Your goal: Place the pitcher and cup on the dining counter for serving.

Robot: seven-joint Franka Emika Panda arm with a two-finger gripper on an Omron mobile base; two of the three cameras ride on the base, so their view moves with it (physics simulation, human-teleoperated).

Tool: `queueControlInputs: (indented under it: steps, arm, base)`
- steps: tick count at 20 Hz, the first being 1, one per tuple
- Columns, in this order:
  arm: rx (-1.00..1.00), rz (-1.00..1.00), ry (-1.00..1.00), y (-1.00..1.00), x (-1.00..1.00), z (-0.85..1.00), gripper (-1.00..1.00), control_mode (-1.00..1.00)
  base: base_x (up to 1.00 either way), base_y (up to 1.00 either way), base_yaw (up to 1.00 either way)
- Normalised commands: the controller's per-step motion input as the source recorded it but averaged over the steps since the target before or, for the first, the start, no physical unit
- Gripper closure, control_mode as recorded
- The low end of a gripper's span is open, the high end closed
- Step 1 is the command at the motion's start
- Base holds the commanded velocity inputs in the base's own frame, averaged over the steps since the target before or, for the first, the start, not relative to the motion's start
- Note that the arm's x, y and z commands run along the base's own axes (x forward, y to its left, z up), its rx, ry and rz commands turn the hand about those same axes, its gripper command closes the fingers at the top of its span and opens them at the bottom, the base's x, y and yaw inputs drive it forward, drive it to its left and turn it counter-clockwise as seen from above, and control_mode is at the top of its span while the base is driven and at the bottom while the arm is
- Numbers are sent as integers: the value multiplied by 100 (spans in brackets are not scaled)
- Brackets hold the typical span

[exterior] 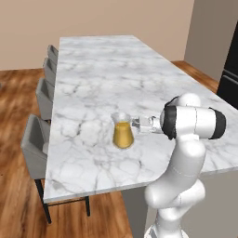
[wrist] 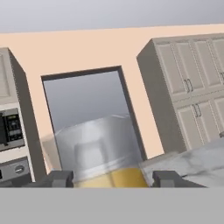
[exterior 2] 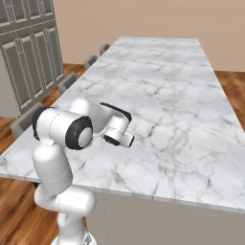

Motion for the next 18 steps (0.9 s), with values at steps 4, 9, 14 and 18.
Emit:
queueControlInputs:
  steps: [4,9,14,18]
  arm:
    - [0,-5,0,-79,-90,13,-100,-100]
    - [-2,-14,0,-83,-96,22,-100,-100]
    - [-17,-10,1,-60,-57,-3,-100,-100]
    - [-12,-7,1,-6,-47,23,-100,-100]
  base:
    - [0,0,0]
    - [0,0,0]
    - [0,0,0]
    - [0,0,0]
